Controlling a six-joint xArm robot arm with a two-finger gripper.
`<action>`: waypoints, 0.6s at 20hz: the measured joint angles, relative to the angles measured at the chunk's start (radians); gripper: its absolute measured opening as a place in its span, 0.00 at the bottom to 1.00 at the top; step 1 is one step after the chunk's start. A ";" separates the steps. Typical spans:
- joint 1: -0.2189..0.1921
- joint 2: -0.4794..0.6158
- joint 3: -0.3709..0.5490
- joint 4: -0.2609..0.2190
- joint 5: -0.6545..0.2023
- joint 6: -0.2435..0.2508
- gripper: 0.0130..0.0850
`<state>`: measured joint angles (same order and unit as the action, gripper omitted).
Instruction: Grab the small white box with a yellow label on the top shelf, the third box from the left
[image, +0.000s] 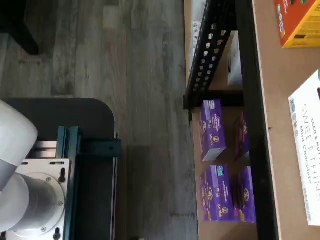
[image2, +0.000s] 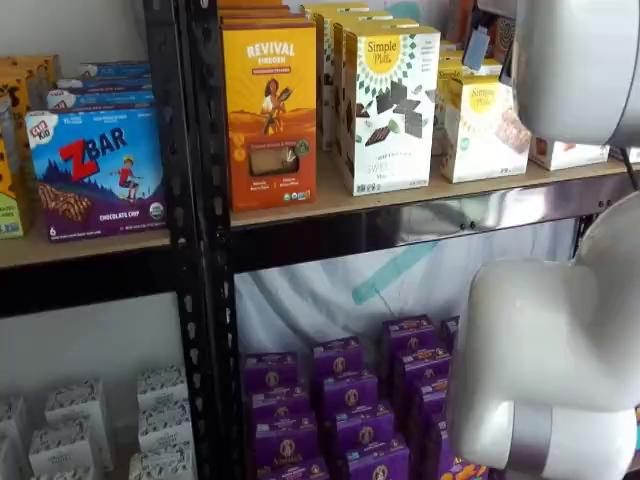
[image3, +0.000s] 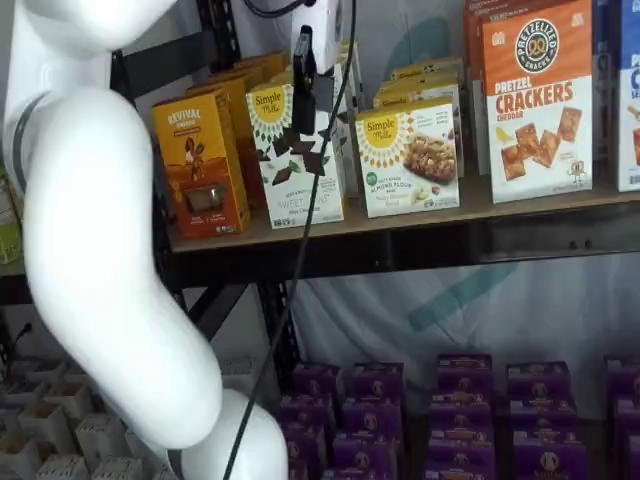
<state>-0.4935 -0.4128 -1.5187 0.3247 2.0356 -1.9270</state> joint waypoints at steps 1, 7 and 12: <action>0.001 -0.001 0.001 -0.003 -0.003 -0.001 1.00; -0.002 0.013 -0.010 -0.011 0.003 -0.008 1.00; -0.003 0.013 -0.005 -0.018 -0.006 -0.013 1.00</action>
<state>-0.4968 -0.3995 -1.5241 0.3070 2.0291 -1.9403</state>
